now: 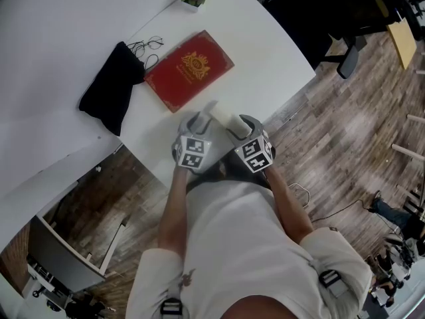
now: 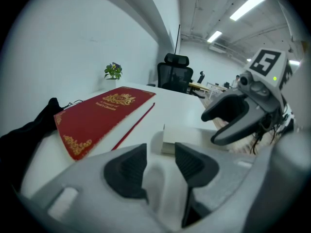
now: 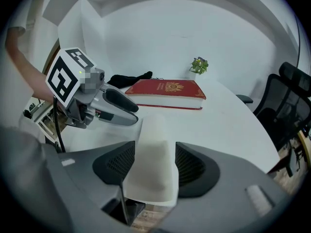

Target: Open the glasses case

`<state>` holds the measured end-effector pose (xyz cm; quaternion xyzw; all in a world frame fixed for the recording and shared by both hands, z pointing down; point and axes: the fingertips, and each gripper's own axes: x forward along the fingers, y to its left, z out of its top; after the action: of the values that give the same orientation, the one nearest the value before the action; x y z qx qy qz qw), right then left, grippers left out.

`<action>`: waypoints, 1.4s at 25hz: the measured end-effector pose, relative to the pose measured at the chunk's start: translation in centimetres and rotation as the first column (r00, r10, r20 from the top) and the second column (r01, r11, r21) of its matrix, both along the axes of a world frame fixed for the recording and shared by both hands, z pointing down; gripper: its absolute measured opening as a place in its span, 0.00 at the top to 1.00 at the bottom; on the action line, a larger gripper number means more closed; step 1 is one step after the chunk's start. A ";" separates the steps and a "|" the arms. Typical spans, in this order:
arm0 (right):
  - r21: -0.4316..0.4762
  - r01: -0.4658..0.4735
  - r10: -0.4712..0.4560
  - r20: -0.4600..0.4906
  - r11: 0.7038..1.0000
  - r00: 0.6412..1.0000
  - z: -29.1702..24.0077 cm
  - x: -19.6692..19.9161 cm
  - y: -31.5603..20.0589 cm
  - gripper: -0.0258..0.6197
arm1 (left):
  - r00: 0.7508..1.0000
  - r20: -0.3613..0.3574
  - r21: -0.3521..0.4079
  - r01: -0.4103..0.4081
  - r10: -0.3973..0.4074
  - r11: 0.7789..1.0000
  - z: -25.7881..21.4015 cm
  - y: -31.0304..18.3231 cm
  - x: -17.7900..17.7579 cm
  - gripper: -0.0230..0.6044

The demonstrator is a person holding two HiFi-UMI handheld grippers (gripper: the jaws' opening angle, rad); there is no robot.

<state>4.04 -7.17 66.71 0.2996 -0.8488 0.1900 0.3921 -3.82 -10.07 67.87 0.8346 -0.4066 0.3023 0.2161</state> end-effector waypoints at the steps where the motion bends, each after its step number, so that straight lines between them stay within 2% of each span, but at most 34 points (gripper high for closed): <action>1: -0.002 0.004 -0.004 -0.003 1.000 1.000 0.1 0.0 0.1 0.58 | 1.000 0.002 -0.002 0.000 0.000 1.000 0.1 0.0 0.0 0.67; 8: -0.021 0.029 -0.029 -0.022 0.999 0.999 1.3 -0.3 0.5 0.52 | 1.000 0.016 -0.041 -0.004 0.005 0.999 1.2 0.5 0.2 0.67; 19: -0.034 0.048 -0.050 -0.071 0.998 0.996 2.7 -0.3 0.7 0.45 | 1.000 0.024 -0.057 -0.006 0.008 0.998 1.9 0.4 0.6 0.67; 35: -0.024 0.059 -0.062 -0.136 0.998 0.989 4.1 -0.2 0.9 0.45 | 1.000 0.025 -0.076 -0.012 0.014 0.997 2.8 0.4 0.9 0.67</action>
<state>3.80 -6.30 70.82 0.2822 -0.8267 0.1653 0.4577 -2.95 -9.66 70.69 0.8246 -0.3920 0.3297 0.2402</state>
